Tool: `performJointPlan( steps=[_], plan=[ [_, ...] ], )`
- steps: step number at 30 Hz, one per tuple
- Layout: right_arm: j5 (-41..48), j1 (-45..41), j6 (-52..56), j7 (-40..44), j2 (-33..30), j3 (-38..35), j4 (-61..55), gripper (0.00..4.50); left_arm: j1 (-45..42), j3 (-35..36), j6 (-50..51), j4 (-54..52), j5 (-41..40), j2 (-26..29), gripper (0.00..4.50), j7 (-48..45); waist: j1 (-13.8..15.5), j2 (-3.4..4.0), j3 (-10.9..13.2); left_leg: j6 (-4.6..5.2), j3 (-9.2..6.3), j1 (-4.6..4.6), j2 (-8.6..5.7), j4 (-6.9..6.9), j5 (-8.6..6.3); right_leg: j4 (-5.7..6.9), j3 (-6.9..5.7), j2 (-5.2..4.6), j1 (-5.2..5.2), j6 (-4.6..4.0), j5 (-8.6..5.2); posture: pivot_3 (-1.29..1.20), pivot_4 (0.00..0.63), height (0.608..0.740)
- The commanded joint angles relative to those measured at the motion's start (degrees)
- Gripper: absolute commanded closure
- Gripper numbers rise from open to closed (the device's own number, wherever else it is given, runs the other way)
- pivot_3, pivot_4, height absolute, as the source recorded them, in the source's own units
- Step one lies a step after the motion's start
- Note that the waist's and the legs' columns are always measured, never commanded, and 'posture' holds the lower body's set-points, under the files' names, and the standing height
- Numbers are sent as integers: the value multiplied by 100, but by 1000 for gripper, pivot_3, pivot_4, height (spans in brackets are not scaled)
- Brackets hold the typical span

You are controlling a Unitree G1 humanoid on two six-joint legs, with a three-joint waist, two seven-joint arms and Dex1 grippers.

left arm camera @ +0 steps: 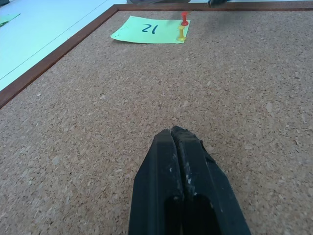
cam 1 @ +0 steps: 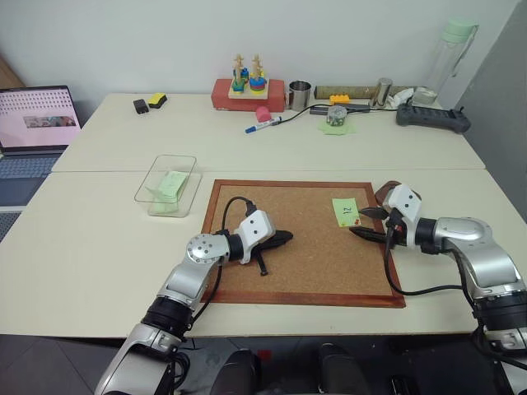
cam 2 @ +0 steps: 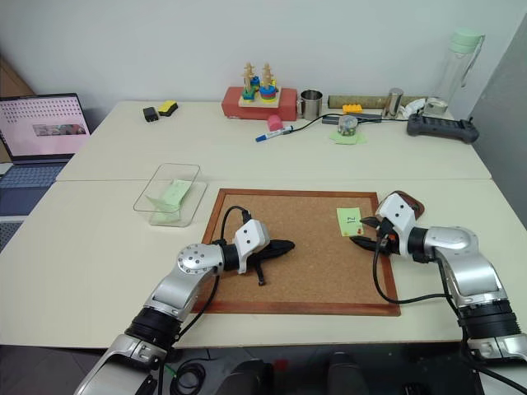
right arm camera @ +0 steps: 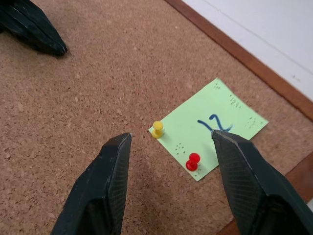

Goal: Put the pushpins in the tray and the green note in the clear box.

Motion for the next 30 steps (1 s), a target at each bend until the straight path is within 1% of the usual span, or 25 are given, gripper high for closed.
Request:
performJointPlan(
  steps=[1,7,8,9,10,11,14,15,16,18,21,22,30],
  plan=[
    [-11,-242,-186,-36,79,-99,262,1776,134,-53,84,111,120,79,4500,-33,-1,0,0,0,0,0,0,0,0,0,0,0,0,0,0,0,150,740],
    [-94,-412,-424,39,176,-19,731,1776,143,-53,96,91,114,90,4500,-40,-6,0,0,0,1,1,-1,0,0,1,0,1,0,0,0,0,150,740],
    [-111,-441,-466,47,191,-5,821,1951,147,-51,104,81,109,92,4500,-42,-6,0,0,0,1,1,-1,0,0,1,0,1,0,0,0,0,150,740],
    [-123,-462,-500,52,202,4,885,1951,149,-49,110,73,106,93,4500,-44,-6,0,0,0,1,1,-1,0,0,1,-1,1,0,0,0,0,150,740],
    [-134,-484,-526,60,212,9,947,2209,159,-40,146,47,76,91,4500,-62,-6,0,0,0,1,1,-1,-1,0,1,-1,1,0,0,0,0,150,740],
    [-153,-513,-558,74,221,17,1024,2320,173,-38,195,-2,39,97,4500,-100,-6,0,0,0,1,1,-1,-1,0,1,-1,1,0,-1,0,0,150,740],
    [-201,-576,-634,115,252,22,1181,3107,182,-40,230,-46,22,116,4500,-144,-15,0,0,0,3,1,-1,-1,0,1,1,1,-1,-1,0,0,150,740],
    [-217,-590,-652,122,264,23,1216,3200,182,-36,225,-38,29,120,4500,-142,-15,0,0,0,4,1,-1,-1,0,1,1,1,-1,-1,0,0,150,740],
    [-229,-603,-669,131,274,25,1251,3457,184,-33,223,-35,33,128,4500,-144,-15,0,0,0,4,1,-1,-2,0,1,1,1,-2,-1,0,0,150,740],
    [-243,-620,-695,151,283,28,1302,3830,189,-29,227,-40,37,142,4500,-146,-15,0,0,0,3,1,-1,-3,0,1,0,2,-2,-1,0,0,150,740],
    [-252,-629,-709,207,285,23,1333,4361,203,-21,235,-53,36,162,4500,-149,-15,0,0,0,3,1,-1,-3,0,1,1,2,-2,-1,0,0,150,740],
    [-247,-627,-712,226,280,21,1331,4476,208,-18,241,-57,34,166,4500,-147,-16,0,0,0,4,1,-1,-3,0,1,1,2,-2,-1,0,0,150,740],
    [31,-556,-468,357,233,-158,899,4476,231,1,247,-55,59,198,4500,-104,-15,0,0,0,3,1,0,-3,0,1,1,2,-3,-1,0,0,150,740]
  ],
)
